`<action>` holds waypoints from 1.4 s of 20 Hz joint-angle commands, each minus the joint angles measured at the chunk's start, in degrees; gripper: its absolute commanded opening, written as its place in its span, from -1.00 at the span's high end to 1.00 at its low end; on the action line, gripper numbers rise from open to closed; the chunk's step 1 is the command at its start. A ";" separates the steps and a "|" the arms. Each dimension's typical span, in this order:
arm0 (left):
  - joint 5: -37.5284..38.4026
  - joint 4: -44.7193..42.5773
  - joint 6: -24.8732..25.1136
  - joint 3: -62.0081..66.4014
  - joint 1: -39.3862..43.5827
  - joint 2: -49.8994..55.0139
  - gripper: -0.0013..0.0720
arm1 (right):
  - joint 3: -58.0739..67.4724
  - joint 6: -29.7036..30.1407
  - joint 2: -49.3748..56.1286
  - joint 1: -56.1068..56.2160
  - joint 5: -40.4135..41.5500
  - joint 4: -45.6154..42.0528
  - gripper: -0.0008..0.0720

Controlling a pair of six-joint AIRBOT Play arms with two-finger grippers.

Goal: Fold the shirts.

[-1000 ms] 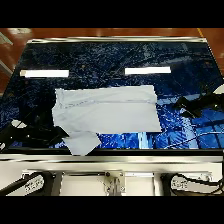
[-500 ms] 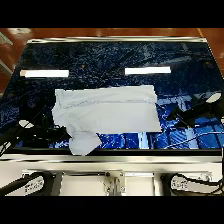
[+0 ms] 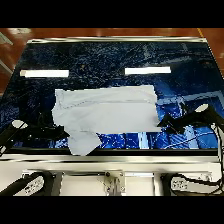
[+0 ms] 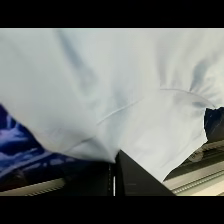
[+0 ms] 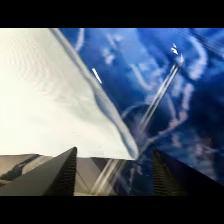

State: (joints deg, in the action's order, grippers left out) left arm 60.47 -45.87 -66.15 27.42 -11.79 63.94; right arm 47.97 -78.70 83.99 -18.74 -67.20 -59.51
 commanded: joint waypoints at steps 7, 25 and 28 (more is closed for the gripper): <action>-0.02 0.07 0.15 0.07 -0.09 -1.05 0.87 | -0.94 -2.67 0.02 7.50 7.67 0.79 -0.37; -1.33 0.07 4.81 32.54 -0.09 6.97 0.88 | 21.75 0.90 2.71 16.81 25.66 -4.63 0.81; -1.29 0.09 4.46 39.82 -0.09 16.06 0.88 | 29.38 0.42 9.97 17.49 25.66 -4.50 0.81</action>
State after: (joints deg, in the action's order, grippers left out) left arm 59.51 -45.76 -61.10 60.90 -11.84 72.90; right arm 71.26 -77.30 88.47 -2.02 -43.72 -63.44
